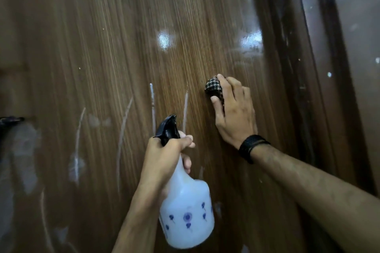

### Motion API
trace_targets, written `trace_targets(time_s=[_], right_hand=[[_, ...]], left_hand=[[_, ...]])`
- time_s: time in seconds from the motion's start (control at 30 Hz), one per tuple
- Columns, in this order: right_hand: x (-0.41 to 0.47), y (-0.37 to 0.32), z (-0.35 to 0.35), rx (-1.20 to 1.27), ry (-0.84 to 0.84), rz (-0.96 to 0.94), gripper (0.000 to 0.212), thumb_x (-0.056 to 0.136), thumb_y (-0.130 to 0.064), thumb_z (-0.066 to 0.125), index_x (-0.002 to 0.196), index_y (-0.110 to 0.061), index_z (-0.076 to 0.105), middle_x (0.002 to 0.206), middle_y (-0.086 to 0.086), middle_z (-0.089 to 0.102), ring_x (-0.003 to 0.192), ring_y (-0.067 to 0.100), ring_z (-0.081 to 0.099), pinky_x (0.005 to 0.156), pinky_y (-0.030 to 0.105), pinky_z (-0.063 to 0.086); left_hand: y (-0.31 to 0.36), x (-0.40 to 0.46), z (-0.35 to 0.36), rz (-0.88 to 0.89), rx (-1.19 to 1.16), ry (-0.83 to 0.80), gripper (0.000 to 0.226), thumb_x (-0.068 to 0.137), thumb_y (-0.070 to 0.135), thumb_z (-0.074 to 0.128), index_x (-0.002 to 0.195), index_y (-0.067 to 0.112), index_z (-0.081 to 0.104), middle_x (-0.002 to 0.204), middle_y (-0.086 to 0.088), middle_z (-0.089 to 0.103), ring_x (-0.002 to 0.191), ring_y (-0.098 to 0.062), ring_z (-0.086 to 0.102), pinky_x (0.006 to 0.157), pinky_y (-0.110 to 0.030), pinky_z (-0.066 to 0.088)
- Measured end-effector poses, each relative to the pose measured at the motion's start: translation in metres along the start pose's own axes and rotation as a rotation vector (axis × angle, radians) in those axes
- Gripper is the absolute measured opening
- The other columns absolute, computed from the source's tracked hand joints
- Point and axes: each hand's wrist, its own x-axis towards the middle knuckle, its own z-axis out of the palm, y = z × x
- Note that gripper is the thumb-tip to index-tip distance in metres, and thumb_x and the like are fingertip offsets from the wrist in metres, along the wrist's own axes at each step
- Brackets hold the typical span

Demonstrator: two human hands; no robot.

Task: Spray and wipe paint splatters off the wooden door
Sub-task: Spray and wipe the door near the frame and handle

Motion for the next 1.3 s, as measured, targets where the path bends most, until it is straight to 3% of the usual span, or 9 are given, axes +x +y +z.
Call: trace_targets(time_s=[0.17,0.27,0.47,0.63,0.8,1.07,1.3], right_hand=[[-0.037,-0.026,0.006,-0.012,-0.064,0.009,0.049,0.100,-0.022,0.049,0.147,-0.012,0.041,0.136,0.009,0.043,0.104,0.023,0.041,0.080,0.031,0.044],[-0.033,-0.039,0.015,-0.032,-0.035,0.018,0.047,0.099,-0.023,0.046,0.144,-0.011,0.045,0.131,0.010,0.044,0.100,0.024,0.042,0.080,0.033,0.043],[0.036,-0.051,0.027,-0.020,0.045,0.082,0.041,0.096,-0.018,0.053,0.136,-0.008,0.050,0.127,0.015,0.052,0.109,0.025,0.046,0.091,0.018,0.023],[-0.013,-0.051,0.035,-0.042,0.145,-0.046,0.032,0.093,-0.011,0.060,0.123,-0.004,0.057,0.116,0.014,0.057,0.096,0.024,0.048,0.085,0.028,0.038],[-0.077,-0.066,0.034,0.022,0.116,0.038,0.036,0.090,-0.007,0.064,0.125,-0.008,0.058,0.120,0.009,0.056,0.099,0.022,0.049,0.086,0.019,0.034],[0.042,-0.057,0.028,0.017,0.006,-0.094,0.035,0.093,-0.016,0.058,0.127,-0.012,0.055,0.117,0.007,0.053,0.098,0.022,0.049,0.078,0.026,0.038],[-0.088,-0.055,0.023,0.021,-0.197,-0.389,0.047,0.084,-0.009,0.063,0.130,-0.009,0.053,0.125,0.009,0.055,0.094,0.027,0.052,0.072,0.036,0.053]], left_hand=[[-0.021,-0.015,-0.018,-0.072,-0.075,-0.084,0.012,0.090,0.009,0.066,0.078,0.008,0.065,0.065,-0.017,0.054,0.040,-0.018,0.045,0.045,-0.027,0.040],[-0.030,-0.008,-0.020,-0.068,-0.090,-0.115,0.017,0.090,0.008,0.067,0.074,0.012,0.063,0.070,-0.019,0.055,0.039,-0.018,0.045,0.045,-0.026,0.039],[-0.035,0.006,-0.026,-0.033,-0.157,-0.138,0.016,0.089,0.009,0.066,0.076,0.013,0.060,0.064,-0.006,0.058,0.040,-0.015,0.047,0.046,-0.028,0.042],[-0.041,0.004,-0.016,0.020,-0.031,-0.130,0.023,0.091,0.013,0.064,0.069,0.016,0.057,0.047,0.001,0.053,0.041,-0.015,0.050,0.052,-0.030,0.046],[-0.030,0.003,-0.031,0.006,-0.049,-0.065,0.023,0.090,0.007,0.062,0.068,0.013,0.060,0.056,0.001,0.060,0.041,-0.014,0.048,0.047,-0.029,0.043],[-0.011,0.017,-0.040,-0.018,0.012,-0.044,0.019,0.088,0.005,0.062,0.071,0.012,0.058,0.062,-0.005,0.055,0.041,-0.013,0.048,0.046,-0.029,0.042],[-0.023,-0.008,-0.044,-0.106,0.005,-0.016,0.009,0.089,0.002,0.060,0.081,0.006,0.060,0.067,-0.009,0.055,0.041,-0.014,0.046,0.044,-0.026,0.042]])
